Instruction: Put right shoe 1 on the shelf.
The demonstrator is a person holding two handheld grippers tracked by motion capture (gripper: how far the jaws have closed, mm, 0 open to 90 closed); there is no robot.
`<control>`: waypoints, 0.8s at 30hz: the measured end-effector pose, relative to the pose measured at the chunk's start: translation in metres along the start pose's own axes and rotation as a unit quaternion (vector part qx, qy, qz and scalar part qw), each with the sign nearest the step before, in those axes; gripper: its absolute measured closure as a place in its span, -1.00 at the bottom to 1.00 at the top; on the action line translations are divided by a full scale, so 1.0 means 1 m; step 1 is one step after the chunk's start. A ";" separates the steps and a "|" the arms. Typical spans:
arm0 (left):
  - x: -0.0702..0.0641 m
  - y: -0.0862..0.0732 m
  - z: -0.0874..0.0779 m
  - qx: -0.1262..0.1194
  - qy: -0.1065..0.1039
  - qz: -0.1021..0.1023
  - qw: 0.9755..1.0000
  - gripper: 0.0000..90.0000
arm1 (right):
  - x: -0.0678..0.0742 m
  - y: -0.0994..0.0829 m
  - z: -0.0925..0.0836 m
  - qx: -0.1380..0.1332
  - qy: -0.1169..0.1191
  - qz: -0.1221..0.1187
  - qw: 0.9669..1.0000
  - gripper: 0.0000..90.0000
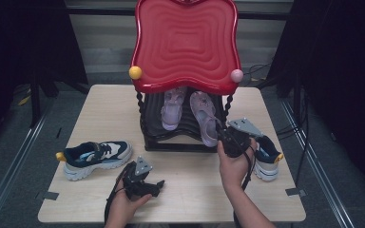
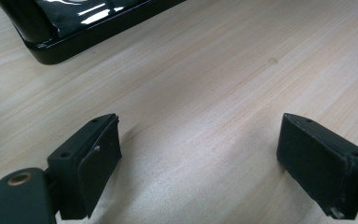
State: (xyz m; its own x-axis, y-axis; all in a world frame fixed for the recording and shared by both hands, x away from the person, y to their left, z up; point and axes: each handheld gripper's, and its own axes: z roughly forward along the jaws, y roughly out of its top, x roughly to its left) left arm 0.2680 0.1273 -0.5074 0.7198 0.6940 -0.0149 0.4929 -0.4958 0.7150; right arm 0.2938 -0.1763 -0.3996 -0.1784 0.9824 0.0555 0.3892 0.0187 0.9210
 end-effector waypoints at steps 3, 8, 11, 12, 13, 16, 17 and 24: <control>0.000 0.000 0.000 0.000 0.000 -0.001 1.000 -0.71 | 0.006 0.003 0.005 -0.006 -0.009 0.005 1.000 0.84; 0.000 0.000 0.000 0.000 0.000 0.000 1.000 -0.71 | 0.012 0.005 0.014 -0.002 -0.019 0.022 1.000 0.84; -0.001 0.000 0.000 -0.001 -0.002 -0.004 1.000 -0.71 | 0.014 0.005 0.017 -0.006 -0.023 0.027 0.999 0.84; -0.001 0.000 0.000 -0.001 -0.002 -0.005 1.000 -0.71 | 0.015 0.005 0.019 -0.009 -0.023 0.027 0.999 0.84; -0.001 0.000 0.000 -0.001 -0.002 -0.005 1.000 -0.71 | 0.017 0.005 0.019 -0.008 -0.027 0.027 0.999 0.84; -0.001 0.000 0.000 -0.001 -0.001 -0.004 1.000 -0.71 | 0.020 0.006 0.024 -0.010 -0.032 0.036 0.999 0.84; 0.000 0.000 0.000 -0.001 -0.001 -0.002 1.000 -0.71 | 0.021 0.006 0.025 -0.011 -0.037 0.036 0.999 0.84; 0.000 0.000 0.001 -0.001 -0.001 0.000 1.000 -0.71 | 0.032 0.012 0.033 -0.010 -0.056 0.040 0.998 0.84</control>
State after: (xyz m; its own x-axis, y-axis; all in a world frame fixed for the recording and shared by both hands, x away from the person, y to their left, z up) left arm 0.2683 0.1267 -0.5077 0.7203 0.6935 -0.0164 0.4919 -0.4940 0.7170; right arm 0.3229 -0.1382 -0.3995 -0.0446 0.9953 0.0863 0.3791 -0.0631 0.9232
